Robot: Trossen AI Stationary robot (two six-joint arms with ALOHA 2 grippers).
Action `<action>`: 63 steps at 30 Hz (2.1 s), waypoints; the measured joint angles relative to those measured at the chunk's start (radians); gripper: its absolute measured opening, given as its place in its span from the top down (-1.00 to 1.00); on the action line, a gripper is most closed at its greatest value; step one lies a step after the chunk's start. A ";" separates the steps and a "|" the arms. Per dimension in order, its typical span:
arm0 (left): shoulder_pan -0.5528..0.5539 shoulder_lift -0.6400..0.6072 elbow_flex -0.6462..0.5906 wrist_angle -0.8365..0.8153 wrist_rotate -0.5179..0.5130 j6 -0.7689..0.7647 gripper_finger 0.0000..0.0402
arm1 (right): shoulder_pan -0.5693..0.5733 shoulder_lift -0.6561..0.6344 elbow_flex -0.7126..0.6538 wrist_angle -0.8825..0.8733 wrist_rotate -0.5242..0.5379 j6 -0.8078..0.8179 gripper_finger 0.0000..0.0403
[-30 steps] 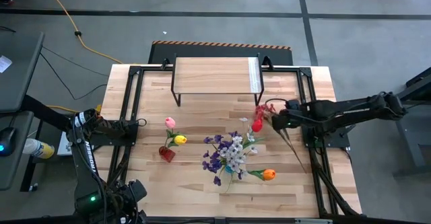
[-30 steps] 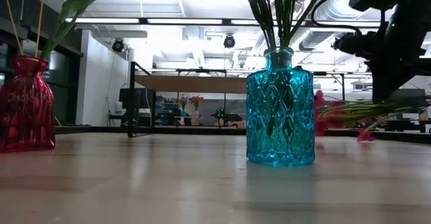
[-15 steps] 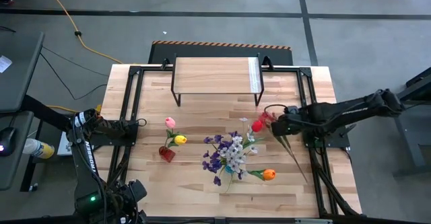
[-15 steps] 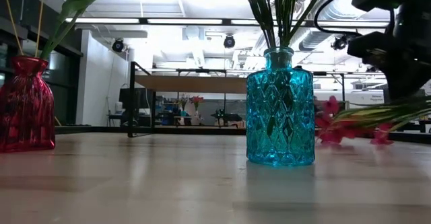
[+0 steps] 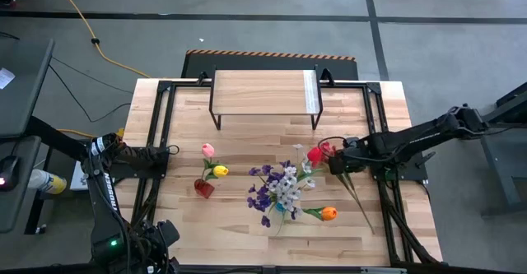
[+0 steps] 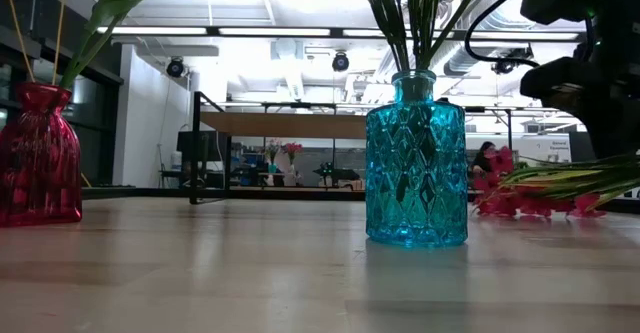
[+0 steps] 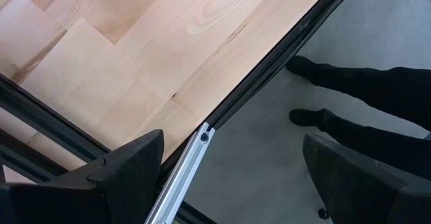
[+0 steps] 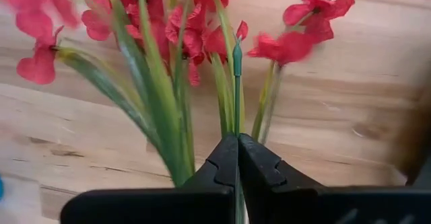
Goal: Pick and place flowers into a vace then onto a shelf
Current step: Put the red flowers into the red vase
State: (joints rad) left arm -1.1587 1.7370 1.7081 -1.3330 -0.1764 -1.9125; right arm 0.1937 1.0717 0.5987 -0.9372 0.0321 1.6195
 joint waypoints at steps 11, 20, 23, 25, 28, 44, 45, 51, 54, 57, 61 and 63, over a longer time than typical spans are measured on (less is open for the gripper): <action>0.000 0.000 0.000 0.001 0.000 0.000 -0.92 | 0.026 0.008 0.000 -0.006 -0.034 -0.053 0.75; 0.000 0.000 0.000 0.000 0.000 0.000 -0.92 | 0.025 0.008 0.000 -0.008 -0.138 -0.186 0.26; 0.000 0.000 0.000 0.000 0.000 0.006 -0.92 | 0.025 0.008 0.000 -0.008 -0.186 -0.238 0.11; 0.000 0.000 0.000 0.000 0.000 0.007 -0.92 | 0.025 0.008 0.000 -0.008 -0.214 -0.264 0.01; 0.000 0.000 0.000 0.000 0.000 0.007 -0.92 | 0.026 0.008 0.000 -0.007 -0.218 -0.308 -0.11; 0.000 0.000 0.000 0.000 0.000 0.008 -0.92 | 0.097 0.008 -0.006 0.083 -0.136 -0.312 -0.27; 0.000 0.000 0.000 0.000 0.000 0.008 -0.92 | 0.104 0.008 -0.018 0.102 -0.137 -0.300 -0.27; 0.000 0.000 0.000 -0.001 0.000 0.008 -0.92 | 0.147 0.008 -0.131 0.264 -0.160 -0.213 -0.27; 0.000 0.000 0.000 -0.001 0.000 0.008 -0.92 | 0.150 0.008 -0.190 0.364 -0.166 -0.179 -0.26; 0.000 0.000 0.000 -0.001 0.000 0.008 -0.92 | 0.150 0.006 -0.239 0.453 -0.173 -0.144 -0.27; 0.000 0.000 0.000 -0.001 0.000 0.005 -0.92 | 0.149 0.003 -0.278 0.492 -0.166 -0.093 -0.26; 0.000 0.000 0.000 0.000 0.000 0.003 -0.92 | 0.149 0.002 -0.286 0.499 -0.165 -0.079 -0.26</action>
State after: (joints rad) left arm -1.1591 1.7370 1.7081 -1.3334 -0.1764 -1.9094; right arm 0.3431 1.0740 0.3129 -0.4380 -0.1333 1.5404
